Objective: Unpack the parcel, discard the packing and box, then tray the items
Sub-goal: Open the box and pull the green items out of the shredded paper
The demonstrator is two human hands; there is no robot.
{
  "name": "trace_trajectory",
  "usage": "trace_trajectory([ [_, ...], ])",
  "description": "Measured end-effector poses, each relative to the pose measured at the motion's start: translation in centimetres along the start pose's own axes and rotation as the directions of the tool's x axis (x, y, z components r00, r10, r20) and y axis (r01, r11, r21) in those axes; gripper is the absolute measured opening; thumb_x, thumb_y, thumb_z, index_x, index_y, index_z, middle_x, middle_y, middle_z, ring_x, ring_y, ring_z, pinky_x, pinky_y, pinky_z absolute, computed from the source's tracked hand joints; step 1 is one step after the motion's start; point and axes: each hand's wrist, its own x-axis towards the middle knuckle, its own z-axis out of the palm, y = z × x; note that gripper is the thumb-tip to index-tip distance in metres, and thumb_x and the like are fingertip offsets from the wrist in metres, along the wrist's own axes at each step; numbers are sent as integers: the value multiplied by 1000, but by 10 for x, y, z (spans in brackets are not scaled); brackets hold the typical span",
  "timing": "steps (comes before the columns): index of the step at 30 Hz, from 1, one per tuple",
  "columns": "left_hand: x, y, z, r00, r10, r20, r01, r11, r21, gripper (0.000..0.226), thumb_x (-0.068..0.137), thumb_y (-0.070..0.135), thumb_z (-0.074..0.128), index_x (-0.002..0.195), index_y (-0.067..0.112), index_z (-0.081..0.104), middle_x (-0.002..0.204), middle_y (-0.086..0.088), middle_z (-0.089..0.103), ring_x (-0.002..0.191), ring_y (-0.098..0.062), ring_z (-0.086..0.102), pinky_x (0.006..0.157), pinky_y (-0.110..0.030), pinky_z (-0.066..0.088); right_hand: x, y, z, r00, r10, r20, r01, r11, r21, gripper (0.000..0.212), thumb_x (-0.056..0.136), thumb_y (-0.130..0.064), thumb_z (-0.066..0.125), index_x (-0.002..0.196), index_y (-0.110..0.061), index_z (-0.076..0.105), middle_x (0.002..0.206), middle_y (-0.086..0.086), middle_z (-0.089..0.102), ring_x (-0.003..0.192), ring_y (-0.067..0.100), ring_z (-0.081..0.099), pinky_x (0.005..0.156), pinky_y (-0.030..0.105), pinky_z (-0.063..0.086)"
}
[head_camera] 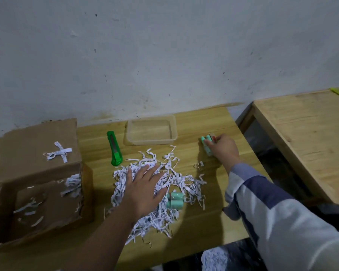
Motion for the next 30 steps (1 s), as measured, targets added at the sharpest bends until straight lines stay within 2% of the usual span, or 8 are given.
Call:
trace_trajectory([
  [4,8,-1,1,1000,4,-13,-5,1000,-16,81,76,70,3,146,39,31,158,15,17,148,-16,8,115,-55,-11,2,1,1,999,-27,-42,24,997,-76,62,84,-57,56,122,-9,54,121,17,58,111,36,54,89,46,49],
  [9,9,-1,-1,1000,16,-1,-16,1000,-20,78,79,73,1,147,42,24,159,16,15,148,-12,1,114,-56,-14,-46,2,16,948,-283,-147,257,951,-171,39,88,-33,60,124,-20,54,129,9,50,119,31,45,98,47,42],
  [13,3,-1,-13,996,56,-68,-52,997,53,74,82,71,3,148,43,20,159,16,11,148,-11,-6,109,-55,-21,-101,-3,35,856,-512,70,511,859,32,14,85,-22,62,97,-21,69,101,0,65,97,21,57,88,41,49],
  [15,-3,-2,-16,994,77,-77,-68,991,112,75,82,74,5,149,42,15,160,14,5,147,-12,-12,108,-55,-23,-123,2,41,779,-594,198,590,803,85,13,83,-21,63,94,-23,70,96,-1,65,94,20,56,87,40,47],
  [20,-21,-10,-10,998,58,2,-57,986,159,86,75,84,12,150,42,4,160,10,-10,145,-17,-23,107,-56,-24,-150,19,42,723,-498,478,609,787,-100,51,76,-30,64,125,-33,49,128,-5,49,123,19,38,99,35,31],
  [22,-23,-16,-5,999,19,49,-27,987,157,90,69,85,3,150,43,-1,159,10,-16,144,-20,-25,109,-56,-21,-154,17,42,724,-491,484,630,757,-174,60,77,-34,64,133,-33,43,135,-5,46,128,20,35,100,35,28],
  [25,-23,-21,-3,997,17,70,-27,989,144,88,69,82,-5,148,45,-5,159,10,-18,144,-20,-25,112,-57,-14,-151,13,36,722,-528,447,673,685,-278,51,79,-36,65,128,-34,50,131,-7,53,124,21,42,93,34,30],
  [30,-24,-21,-1,997,32,72,-40,993,112,81,74,77,-2,149,45,-2,160,11,-14,144,-19,-24,112,-60,-13,-134,17,2,835,-423,353,505,843,-185,47,72,-30,76,117,-33,61,117,-7,65,107,18,55,88,32,39],
])
